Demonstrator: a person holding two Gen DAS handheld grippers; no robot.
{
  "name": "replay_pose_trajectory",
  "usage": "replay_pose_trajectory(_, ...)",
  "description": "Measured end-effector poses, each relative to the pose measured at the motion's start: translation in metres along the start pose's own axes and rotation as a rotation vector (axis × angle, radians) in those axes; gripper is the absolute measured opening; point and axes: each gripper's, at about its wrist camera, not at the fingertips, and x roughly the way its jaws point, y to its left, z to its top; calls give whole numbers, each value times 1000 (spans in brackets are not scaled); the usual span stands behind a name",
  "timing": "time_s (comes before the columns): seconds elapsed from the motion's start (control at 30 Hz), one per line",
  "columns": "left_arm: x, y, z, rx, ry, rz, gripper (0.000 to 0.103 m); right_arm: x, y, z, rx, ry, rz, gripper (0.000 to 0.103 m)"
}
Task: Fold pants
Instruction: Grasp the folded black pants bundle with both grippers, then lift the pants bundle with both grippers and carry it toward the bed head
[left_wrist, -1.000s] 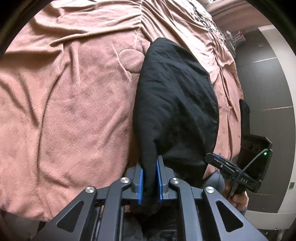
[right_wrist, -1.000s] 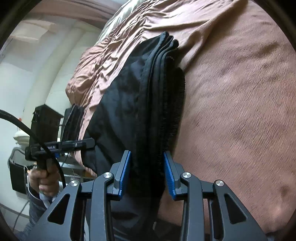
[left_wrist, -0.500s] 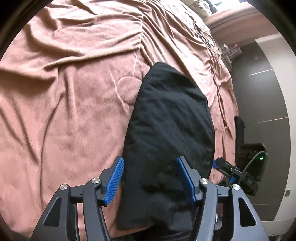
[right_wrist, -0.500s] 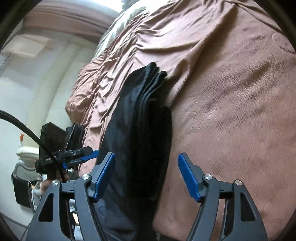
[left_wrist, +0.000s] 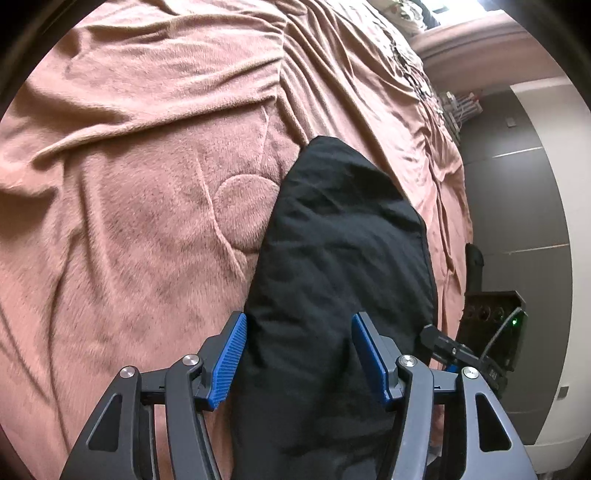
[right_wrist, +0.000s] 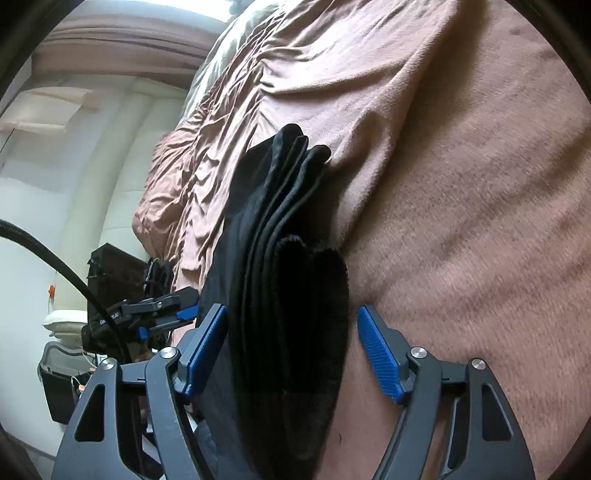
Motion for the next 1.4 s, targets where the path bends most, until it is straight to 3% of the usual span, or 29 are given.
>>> replay_pose_trajectory(0.4,22,8,25,-22,-4,-45,46,17,5,9,-29,12,8,69)
replay_pose_trajectory(0.6,24,-4,24,12,-13,-39,15,16,10,7,-41,22,-40,35)
replay_pose_trajectory(0.97,-19,-34,8,94,-116,-84,9,-16,49,-11,-146,-49,-80,27)
replay_pose_trajectory(1.4,-98,-77,-42,192,-307,-135,8,-79,108,-58,-327,-180,-76,24)
